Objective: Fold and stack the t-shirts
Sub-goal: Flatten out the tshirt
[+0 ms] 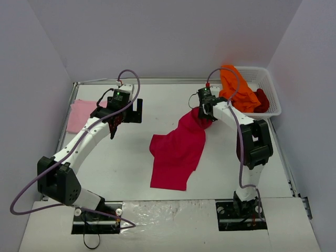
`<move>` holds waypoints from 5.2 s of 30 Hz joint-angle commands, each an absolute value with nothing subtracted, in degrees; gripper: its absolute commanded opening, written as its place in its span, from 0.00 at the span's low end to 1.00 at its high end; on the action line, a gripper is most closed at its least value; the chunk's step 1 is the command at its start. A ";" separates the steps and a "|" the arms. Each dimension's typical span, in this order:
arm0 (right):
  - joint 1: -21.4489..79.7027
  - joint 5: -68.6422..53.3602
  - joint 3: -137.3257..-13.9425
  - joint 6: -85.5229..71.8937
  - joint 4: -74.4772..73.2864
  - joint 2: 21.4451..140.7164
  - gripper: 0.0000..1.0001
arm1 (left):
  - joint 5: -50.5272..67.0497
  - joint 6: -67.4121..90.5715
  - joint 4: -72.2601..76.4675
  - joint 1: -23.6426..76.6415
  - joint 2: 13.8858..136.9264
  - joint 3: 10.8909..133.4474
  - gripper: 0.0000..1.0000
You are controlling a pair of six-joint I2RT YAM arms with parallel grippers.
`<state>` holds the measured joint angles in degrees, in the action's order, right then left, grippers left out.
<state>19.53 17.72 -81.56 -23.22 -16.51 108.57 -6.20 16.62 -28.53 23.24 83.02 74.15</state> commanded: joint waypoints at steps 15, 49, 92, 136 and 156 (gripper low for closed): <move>17.31 18.19 -83.14 -23.82 -16.87 119.18 0.34 | -4.92 17.23 -28.48 23.47 81.56 75.85 0.97; 19.34 17.40 -83.59 -17.14 -24.87 89.21 0.00 | -5.17 31.20 -26.80 36.38 104.66 83.13 0.70; 20.30 16.26 -81.65 -15.56 -23.12 89.65 0.00 | -4.82 31.38 -27.51 38.58 118.48 88.68 0.02; 14.33 14.41 -97.56 -12.04 -29.62 84.29 0.00 | 1.65 25.22 -44.21 12.83 81.57 92.03 0.02; 14.85 13.27 -87.36 -15.03 -29.71 84.72 0.00 | -15.10 27.33 -38.59 25.92 85.68 73.21 0.02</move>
<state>14.70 11.64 -85.41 -13.91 -30.61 82.17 -9.45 27.22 -40.36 24.69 83.72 72.47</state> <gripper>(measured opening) 0.008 0.058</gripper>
